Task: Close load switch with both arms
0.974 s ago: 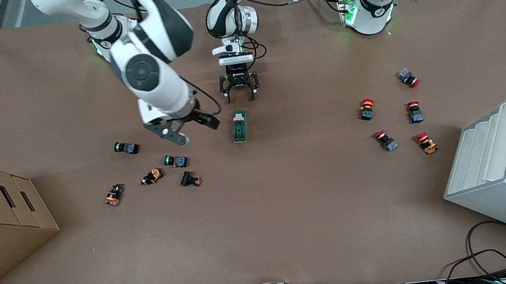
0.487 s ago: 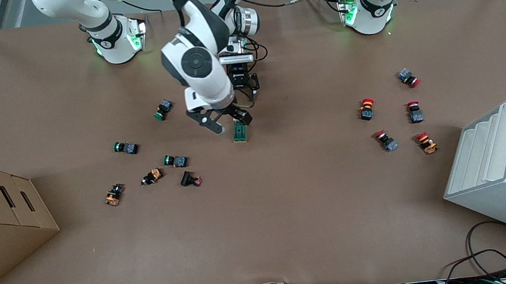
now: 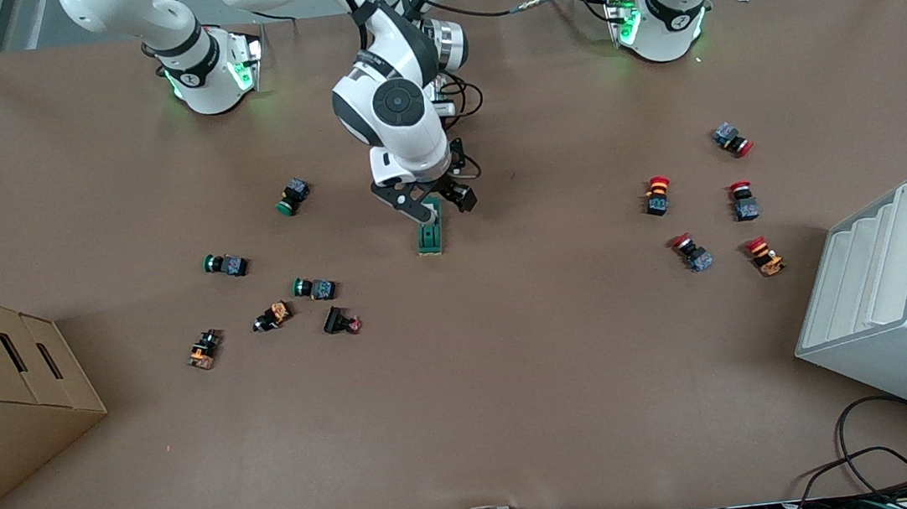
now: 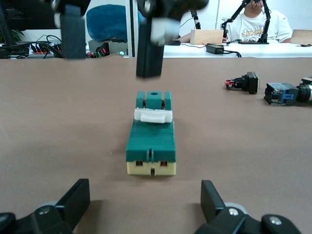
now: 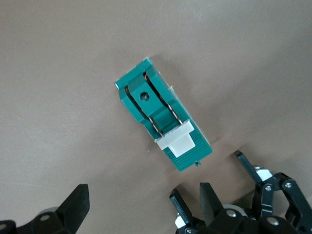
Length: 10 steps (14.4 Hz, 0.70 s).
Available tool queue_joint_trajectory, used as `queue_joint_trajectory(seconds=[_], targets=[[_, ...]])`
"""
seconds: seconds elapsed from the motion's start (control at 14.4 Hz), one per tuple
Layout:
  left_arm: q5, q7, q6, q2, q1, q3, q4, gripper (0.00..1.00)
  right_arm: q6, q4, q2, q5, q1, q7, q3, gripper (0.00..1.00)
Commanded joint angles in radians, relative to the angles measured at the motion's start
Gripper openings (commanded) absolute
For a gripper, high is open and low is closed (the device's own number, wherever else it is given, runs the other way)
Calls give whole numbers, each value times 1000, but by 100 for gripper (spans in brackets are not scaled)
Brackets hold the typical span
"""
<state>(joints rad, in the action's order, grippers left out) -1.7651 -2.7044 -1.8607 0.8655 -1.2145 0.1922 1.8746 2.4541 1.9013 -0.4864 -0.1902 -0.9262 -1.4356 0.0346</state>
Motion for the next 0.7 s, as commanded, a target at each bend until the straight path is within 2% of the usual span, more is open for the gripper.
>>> queue_joint_trajectory(seconds=[0.0,0.28,0.63], targets=[[-22,-12,-6,21,3,-13,-29,100,118,102,22,-18,-37,-9,13,100],[-27,-15,-6,23,4,-14,-28,100,233,157,20,-20,-51,-16,11,100],[-34,-17,-6,21,10,-14,-29,100,258,163,5,-20,-48,-11,13,100]])
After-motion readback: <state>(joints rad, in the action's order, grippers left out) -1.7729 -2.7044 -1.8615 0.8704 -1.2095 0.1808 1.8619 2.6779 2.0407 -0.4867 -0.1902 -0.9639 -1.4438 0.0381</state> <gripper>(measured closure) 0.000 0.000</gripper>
